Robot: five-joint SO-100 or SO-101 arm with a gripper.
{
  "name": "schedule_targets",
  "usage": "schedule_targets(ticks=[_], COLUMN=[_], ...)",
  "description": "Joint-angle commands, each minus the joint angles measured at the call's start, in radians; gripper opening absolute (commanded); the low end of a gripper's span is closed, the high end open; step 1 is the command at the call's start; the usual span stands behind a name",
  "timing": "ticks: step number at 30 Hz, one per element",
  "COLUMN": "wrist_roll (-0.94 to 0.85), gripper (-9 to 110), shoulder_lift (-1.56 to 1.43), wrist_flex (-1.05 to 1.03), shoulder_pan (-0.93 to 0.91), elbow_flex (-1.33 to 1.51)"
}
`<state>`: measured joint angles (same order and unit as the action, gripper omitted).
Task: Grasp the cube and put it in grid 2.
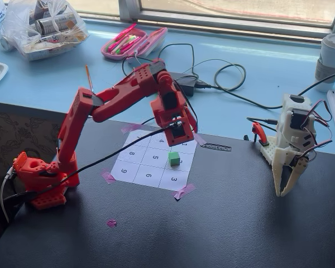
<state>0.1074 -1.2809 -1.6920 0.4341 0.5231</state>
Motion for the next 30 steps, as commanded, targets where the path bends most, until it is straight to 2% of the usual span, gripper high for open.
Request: schedule_targets(ticks=[1, 7, 14, 18, 25, 30], wrist_roll=[-0.029, -0.095, -0.222, -0.232, -0.192, -0.192], gripper=[28, 28, 29, 28, 28, 28], shoulder_lift=[-0.192, -0.448, -0.831, -1.026, -1.344, -1.505], wrist_flex=[-0.064, -0.071, -0.043, 0.012, 0.184, 0.393], shoulder_pan=[-0.051, -0.265, -0.56, -0.581, -0.514, -0.52], elbow_flex=[-0.061, 0.101, 0.591, 0.896, 1.402, 1.718])
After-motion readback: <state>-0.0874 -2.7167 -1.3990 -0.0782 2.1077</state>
